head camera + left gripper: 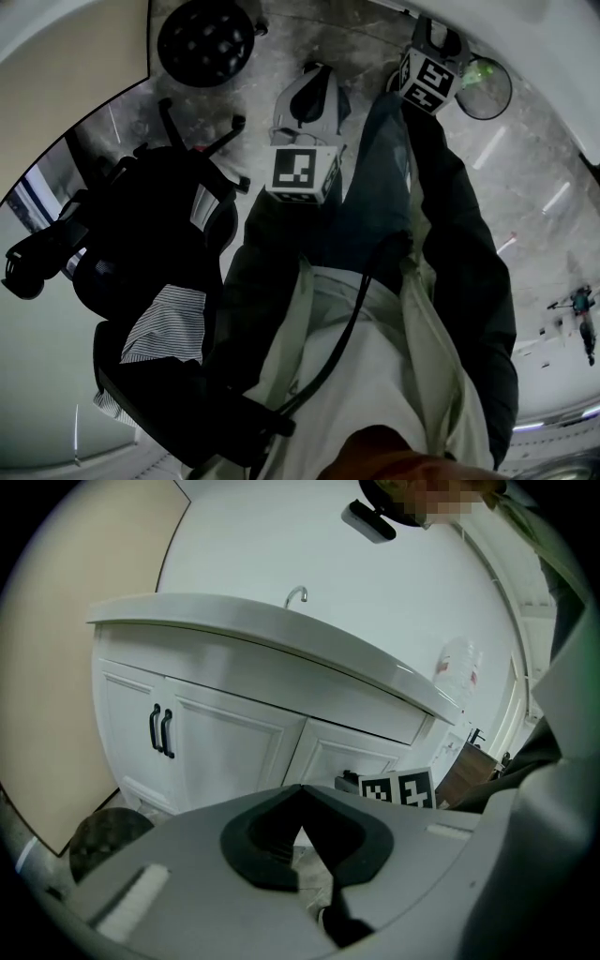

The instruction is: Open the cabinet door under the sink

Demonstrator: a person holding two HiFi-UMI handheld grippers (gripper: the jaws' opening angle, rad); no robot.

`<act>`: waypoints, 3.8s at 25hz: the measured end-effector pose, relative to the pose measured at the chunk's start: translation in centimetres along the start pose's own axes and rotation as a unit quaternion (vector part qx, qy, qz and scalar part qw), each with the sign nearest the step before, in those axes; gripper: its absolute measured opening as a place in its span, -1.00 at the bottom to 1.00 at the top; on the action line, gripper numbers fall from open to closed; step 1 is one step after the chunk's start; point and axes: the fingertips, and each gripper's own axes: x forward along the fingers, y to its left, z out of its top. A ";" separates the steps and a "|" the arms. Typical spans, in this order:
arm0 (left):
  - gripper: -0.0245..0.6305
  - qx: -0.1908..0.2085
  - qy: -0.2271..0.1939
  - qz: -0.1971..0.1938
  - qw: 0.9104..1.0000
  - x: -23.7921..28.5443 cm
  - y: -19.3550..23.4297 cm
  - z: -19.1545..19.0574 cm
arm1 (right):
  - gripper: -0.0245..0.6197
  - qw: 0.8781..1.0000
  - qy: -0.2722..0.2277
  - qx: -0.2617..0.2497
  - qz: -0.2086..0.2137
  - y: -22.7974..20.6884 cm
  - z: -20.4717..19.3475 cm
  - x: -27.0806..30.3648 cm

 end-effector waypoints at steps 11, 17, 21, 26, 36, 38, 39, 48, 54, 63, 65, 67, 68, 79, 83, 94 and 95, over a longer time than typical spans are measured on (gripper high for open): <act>-0.90 -0.040 -0.026 -0.053 0.997 0.8 -0.7 0.4 | -0.52 1.000 0.013 -0.022 0.014 -0.2 -0.4 -0.2; -0.90 -0.030 -0.021 -0.074 0.997 -0.2 -1.2 -0.5 | -0.52 0.999 0.014 -0.023 0.018 0.5 -1.9 -3.0; -0.90 -0.024 -0.019 -0.062 0.998 -1.9 -0.7 -1.2 | -0.53 0.999 0.015 -0.024 0.029 1.4 -3.1 -5.6; -0.90 0.007 -0.024 -0.053 0.998 -4.9 -2.6 -2.6 | -0.54 0.996 0.019 -0.060 0.070 2.6 -5.2 -9.0; -0.90 0.010 -0.032 -0.009 0.999 -11.5 -8.3 -6.8 | -0.59 0.979 0.045 -0.129 0.152 5.2 -9.4 -16.0; -0.90 0.010 -0.031 -0.005 0.999 -12.7 -9.2 -7.3 | -0.61 0.973 0.057 -0.149 0.164 5.5 -10.0 -17.1; -0.90 0.012 -0.031 -0.004 0.999 -13.3 -9.6 -7.3 | -0.61 0.972 0.064 -0.154 0.168 5.7 -10.0 -17.4; -0.90 0.006 -0.001 -0.004 1.000 -17.9 -12.0 -9.5 | -0.62 0.974 0.090 -0.109 0.177 5.9 -10.6 -17.3; -0.90 0.009 -0.014 -0.010 1.000 -22.3 -12.0 -9.5 | -0.62 0.981 0.067 -0.045 0.174 4.2 -10.5 -21.6; -0.90 0.004 -0.058 -0.016 0.998 -33.8 -10.7 -10.7 | -0.62 0.979 0.026 -0.021 0.200 5.9 -10.6 -40.5; -0.90 -0.007 -0.056 -0.017 0.998 -36.6 -11.0 -11.9 | -0.62 0.981 0.009 0.004 0.195 6.5 -10.1 -45.2; -0.90 -0.011 -0.063 -0.030 0.998 -38.9 -11.9 -12.6 | -0.62 0.984 -0.017 0.040 0.175 6.8 -9.1 -49.2; -0.90 -0.008 -0.066 -0.042 0.997 -40.0 -12.8 -13.0 | -0.62 0.984 -0.029 0.056 0.166 6.9 -8.7 -51.2; -0.90 0.055 -0.051 -0.091 0.993 -47.4 -17.1 -14.0 | -0.62 0.978 -0.087 0.060 0.178 5.7 -5.1 -63.1; -0.90 0.054 -0.058 -0.058 0.995 -46.6 -16.2 -12.4 | -0.62 0.974 -0.105 0.039 0.199 4.5 -2.9 -62.7; -0.90 0.046 -0.108 0.005 0.993 -41.5 -16.6 -5.8 | -0.62 0.957 -0.112 0.003 0.268 0.7 3.6 -57.1; -0.90 0.043 -0.112 0.009 0.993 -41.1 -16.8 -5.4 | -0.62 0.955 -0.111 -0.004 0.274 0.5 3.8 -56.9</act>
